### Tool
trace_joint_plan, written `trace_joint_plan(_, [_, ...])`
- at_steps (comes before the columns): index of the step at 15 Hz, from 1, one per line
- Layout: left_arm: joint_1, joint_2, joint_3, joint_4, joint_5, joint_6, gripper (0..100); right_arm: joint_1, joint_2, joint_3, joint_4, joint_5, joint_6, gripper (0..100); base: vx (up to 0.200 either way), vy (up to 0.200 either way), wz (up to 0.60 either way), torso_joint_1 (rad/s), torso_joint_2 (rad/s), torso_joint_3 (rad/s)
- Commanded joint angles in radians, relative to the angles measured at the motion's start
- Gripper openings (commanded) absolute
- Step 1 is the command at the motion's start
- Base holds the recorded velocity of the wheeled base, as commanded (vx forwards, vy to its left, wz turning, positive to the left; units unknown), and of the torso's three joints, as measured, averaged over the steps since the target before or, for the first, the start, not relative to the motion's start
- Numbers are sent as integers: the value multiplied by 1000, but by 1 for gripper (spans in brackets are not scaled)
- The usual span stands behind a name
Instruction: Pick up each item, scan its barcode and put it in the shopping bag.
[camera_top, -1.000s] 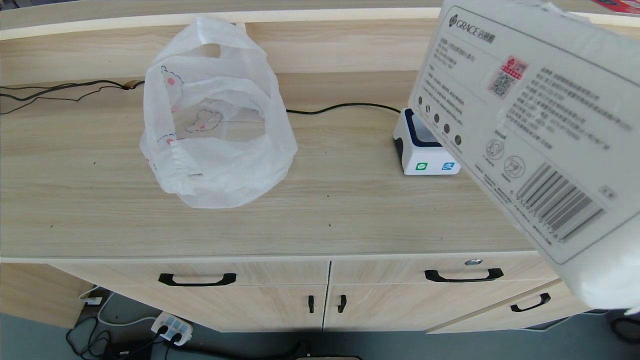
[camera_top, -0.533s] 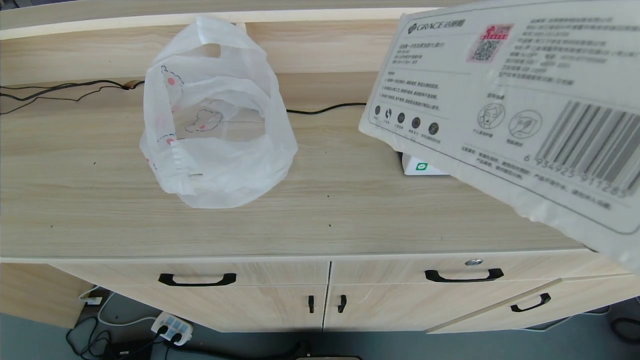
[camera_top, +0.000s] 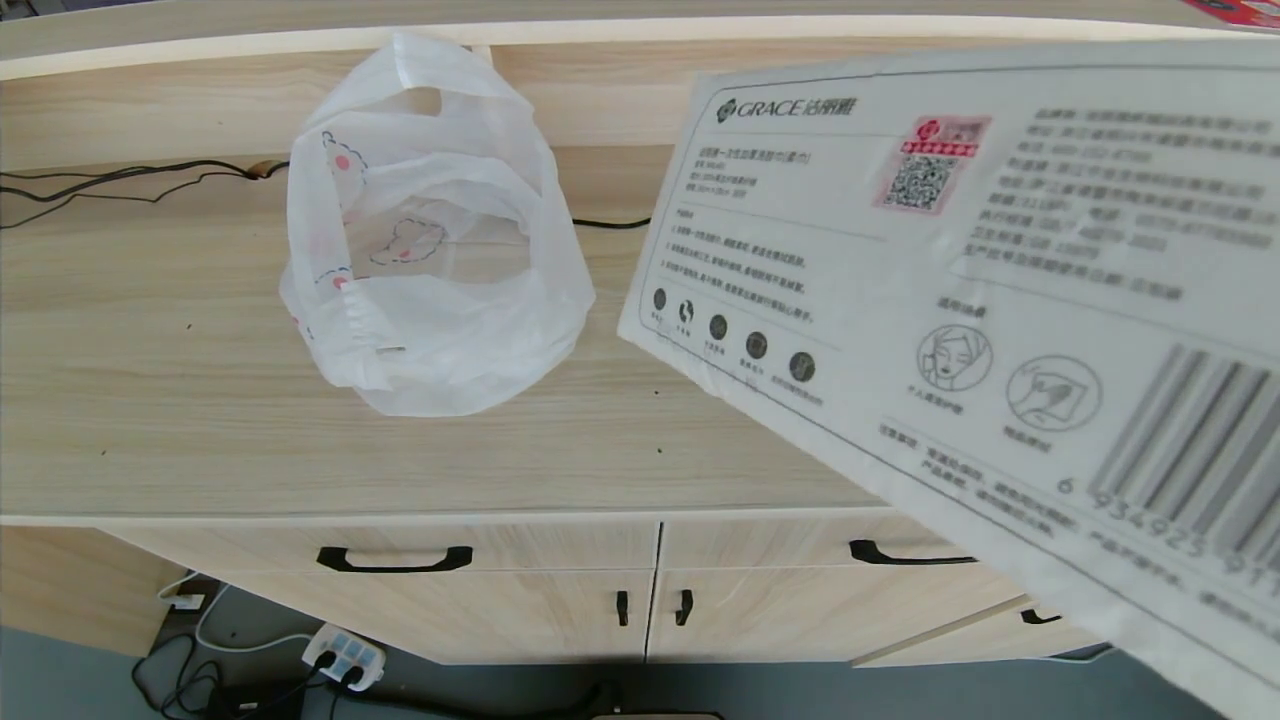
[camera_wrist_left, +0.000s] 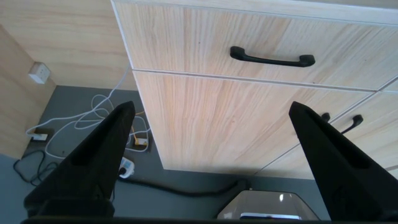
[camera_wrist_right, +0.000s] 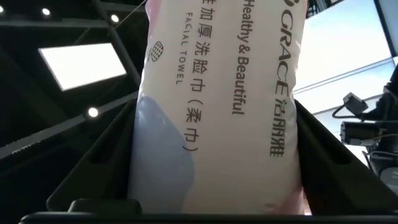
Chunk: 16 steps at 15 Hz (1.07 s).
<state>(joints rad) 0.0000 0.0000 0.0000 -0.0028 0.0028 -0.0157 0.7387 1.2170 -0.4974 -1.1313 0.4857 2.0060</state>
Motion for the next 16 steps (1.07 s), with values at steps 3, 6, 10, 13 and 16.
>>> trace_joint_plan(3, [0, 0, 0, 0, 0, -1, 100, 67, 75, -6, -12, 4, 19, 0, 0, 0, 0, 0, 0, 0])
trace_joint_plan(6, [0, 0, 0, 0, 0, 0, 100, 74, 141, -24, -131, 5, 65, 0, 0, 0, 0, 0, 0, 0])
trace_joint_plan(10, [0, 0, 0, 0, 0, -1, 100, 77, 148, -3, -197, 4, 132, 0, 0, 0, 0, 0, 0, 0])
trace_joint_plan(13, [0, 0, 0, 0, 2, -1, 100, 77, 154, -4, -199, 5, 126, 0, 0, 0, 0, 0, 0, 0])
trace_joint_plan(16, [0, 0, 0, 0, 0, 0, 100, 70, 154, 23, -199, 71, -115, 0, 0, 0, 0, 0, 0, 0])
